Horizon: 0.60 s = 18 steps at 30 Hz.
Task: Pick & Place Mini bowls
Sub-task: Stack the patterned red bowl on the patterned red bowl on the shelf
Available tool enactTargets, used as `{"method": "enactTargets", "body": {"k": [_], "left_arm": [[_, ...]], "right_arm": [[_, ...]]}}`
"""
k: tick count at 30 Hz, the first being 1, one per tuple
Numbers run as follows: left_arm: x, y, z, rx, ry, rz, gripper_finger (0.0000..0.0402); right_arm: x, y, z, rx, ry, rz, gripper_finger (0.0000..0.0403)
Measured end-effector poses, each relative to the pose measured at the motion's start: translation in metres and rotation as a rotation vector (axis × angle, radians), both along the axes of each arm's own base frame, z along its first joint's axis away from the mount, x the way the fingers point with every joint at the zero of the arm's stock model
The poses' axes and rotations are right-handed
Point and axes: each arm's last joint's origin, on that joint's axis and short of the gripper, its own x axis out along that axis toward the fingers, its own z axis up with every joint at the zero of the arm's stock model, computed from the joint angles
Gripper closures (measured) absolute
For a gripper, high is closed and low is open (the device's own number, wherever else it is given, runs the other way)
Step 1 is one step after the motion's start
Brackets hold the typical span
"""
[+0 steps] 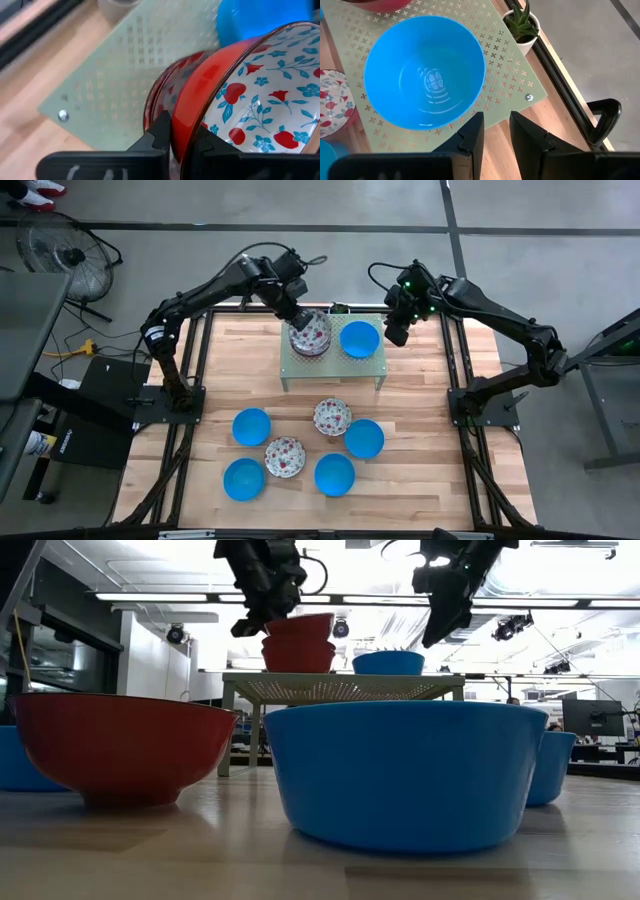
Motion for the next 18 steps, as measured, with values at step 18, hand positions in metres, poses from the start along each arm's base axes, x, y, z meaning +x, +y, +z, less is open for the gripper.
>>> {"method": "enactTargets", "body": {"k": [18], "left_arm": [[-0.0039,-0.0016,-0.0035,0.011,0.075,0.026,0.0381]], "right_arm": [[0.0002,-0.0001,0.0001,-0.001,-0.002,0.001,0.032]]}}
